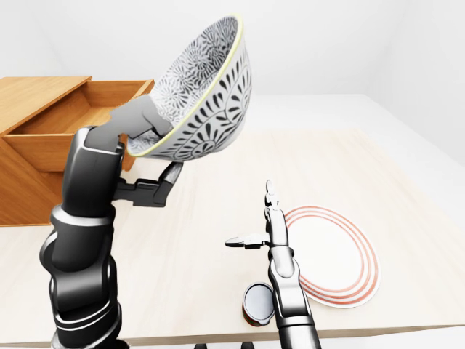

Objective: Put the bowl on top of the cabinet.

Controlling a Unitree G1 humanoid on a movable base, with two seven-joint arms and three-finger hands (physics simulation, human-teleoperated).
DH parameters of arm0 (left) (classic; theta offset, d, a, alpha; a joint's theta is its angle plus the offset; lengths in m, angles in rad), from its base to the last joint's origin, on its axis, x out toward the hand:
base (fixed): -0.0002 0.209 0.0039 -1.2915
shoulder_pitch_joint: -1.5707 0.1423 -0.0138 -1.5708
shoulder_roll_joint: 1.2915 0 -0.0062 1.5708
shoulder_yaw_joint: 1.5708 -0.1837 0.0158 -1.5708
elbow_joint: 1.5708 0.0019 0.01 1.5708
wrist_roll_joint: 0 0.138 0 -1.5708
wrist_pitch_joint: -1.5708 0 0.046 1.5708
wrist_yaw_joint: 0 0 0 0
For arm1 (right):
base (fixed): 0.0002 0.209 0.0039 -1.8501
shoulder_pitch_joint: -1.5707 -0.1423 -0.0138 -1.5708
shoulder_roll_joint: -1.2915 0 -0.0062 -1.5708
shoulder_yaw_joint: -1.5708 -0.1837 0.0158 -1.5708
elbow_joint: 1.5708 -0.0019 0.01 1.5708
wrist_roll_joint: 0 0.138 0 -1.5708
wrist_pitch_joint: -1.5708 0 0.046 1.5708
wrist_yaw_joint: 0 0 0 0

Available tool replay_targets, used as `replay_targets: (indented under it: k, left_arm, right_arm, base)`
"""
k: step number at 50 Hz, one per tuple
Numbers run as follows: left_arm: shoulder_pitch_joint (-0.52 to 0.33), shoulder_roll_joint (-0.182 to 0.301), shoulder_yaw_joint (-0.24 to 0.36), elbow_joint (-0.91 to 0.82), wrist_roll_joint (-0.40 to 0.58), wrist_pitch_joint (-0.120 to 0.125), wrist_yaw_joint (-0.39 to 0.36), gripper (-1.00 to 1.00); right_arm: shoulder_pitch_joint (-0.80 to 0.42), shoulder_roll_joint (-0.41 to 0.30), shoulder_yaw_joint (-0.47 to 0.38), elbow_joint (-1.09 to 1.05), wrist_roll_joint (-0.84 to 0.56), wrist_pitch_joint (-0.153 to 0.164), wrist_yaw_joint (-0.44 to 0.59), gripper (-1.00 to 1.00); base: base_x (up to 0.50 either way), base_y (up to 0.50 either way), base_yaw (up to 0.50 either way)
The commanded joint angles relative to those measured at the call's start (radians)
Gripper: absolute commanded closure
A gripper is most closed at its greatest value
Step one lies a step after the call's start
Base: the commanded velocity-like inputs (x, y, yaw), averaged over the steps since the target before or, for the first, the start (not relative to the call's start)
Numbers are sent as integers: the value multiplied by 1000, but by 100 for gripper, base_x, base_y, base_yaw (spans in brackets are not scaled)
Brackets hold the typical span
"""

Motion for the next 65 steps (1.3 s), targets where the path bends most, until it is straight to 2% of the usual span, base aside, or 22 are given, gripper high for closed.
replay_targets:
  k: [1,5,18,25,26,28,35,38,40,41,48,54,56,59,60,62,63,65]
  left_arm:
    - [-148,62,87,-38,-32,75,-4,91]
    - [-226,113,132,-28,-71,75,4,92]
    - [-378,255,213,39,-165,75,48,91]
    - [-456,363,274,142,-234,75,100,92]
    - [-457,367,273,144,-238,75,103,92]
    - [-488,411,299,199,-264,75,122,92]
    - [-541,524,346,309,-328,75,165,92]
    - [-549,557,353,344,-344,75,181,92]
    - [-548,561,352,345,-347,75,184,92]
    - [-557,586,364,379,-347,75,192,92]
    - [-587,666,387,504,-371,75,232,91]
    - [-602,714,395,616,-391,75,274,92]
    - [-605,723,390,673,-384,46,291,92]
    - [-605,724,389,674,-385,45,292,92]
    - [-614,734,388,744,-375,0,310,92]
    - [-625,744,383,795,-365,-21,321,92]
    - [-636,750,381,853,-359,-58,335,92]
    - [-643,754,375,902,-349,-91,348,92]
  right_arm:
    - [-2,1,2,5,-2,-1,-1,-100]
    - [4,2,4,-8,-2,4,-1,-100]
    - [8,3,6,-13,-7,5,-4,-100]
    - [10,5,10,-13,-10,1,-5,-100]
    - [10,5,10,-13,-10,1,-5,-100]
    - [9,4,10,-13,-11,3,-5,-100]
    - [7,5,12,-8,-13,2,-4,-100]
    - [10,5,13,-18,-13,6,-3,-100]
    - [10,5,13,-18,-13,7,-3,-100]
    - [12,5,13,-23,-13,10,-2,-100]
    - [11,5,13,-21,-13,9,-2,-100]
    - [11,5,13,-17,-13,4,-2,-100]
    - [13,6,14,-23,-14,7,-2,-100]
    - [13,6,14,-23,-14,7,-2,-100]
    - [10,5,12,-17,-11,6,-1,-100]
    - [9,4,10,-16,-11,5,-1,-100]
    - [9,4,9,-18,-9,7,-1,-100]
    - [8,4,8,-15,-9,5,-1,-100]
  base:
    - [0,0,0]
    - [0,0,0]
    - [0,0,0]
    - [0,0,0]
    - [0,0,0]
    - [0,0,0]
    - [0,0,0]
    - [0,0,0]
    - [0,0,0]
    - [0,0,0]
    - [0,0,0]
    - [0,0,0]
    - [0,0,0]
    - [0,0,0]
    - [0,0,0]
    - [0,0,0]
    - [0,0,0]
    - [0,0,0]
